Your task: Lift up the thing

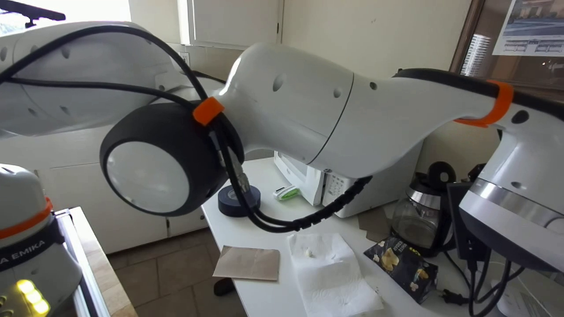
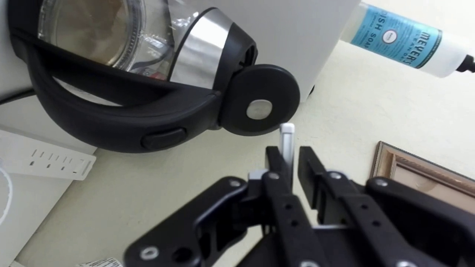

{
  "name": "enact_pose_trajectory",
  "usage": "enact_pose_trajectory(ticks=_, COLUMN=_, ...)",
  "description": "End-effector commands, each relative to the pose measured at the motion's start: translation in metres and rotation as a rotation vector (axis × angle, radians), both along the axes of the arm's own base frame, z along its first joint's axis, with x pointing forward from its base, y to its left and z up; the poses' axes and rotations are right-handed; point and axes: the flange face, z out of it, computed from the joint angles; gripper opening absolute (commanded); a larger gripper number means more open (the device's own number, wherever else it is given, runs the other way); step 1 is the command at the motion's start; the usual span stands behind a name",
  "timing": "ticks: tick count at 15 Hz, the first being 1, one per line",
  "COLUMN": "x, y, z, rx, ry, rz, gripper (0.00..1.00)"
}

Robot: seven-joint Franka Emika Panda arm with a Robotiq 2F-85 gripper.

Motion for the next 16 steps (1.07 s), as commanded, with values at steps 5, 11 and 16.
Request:
enact_pose_trajectory(ticks=5, x=-0.002, y=0.001, z=0.043, rx=0.085, ry=-0.027, rz=0.038, gripper=0.17)
enact_pose_trajectory(ticks=11, x=-0.003, y=-0.002, z=0.072, rx=0.110, ry=-0.045, rz=0.034, gripper=0.25)
enact_pose_trajectory(ticks=16, x=-0.003, y=-0.002, z=0.092, rx=0.132, ry=-0.076, rz=0.034, gripper=0.29)
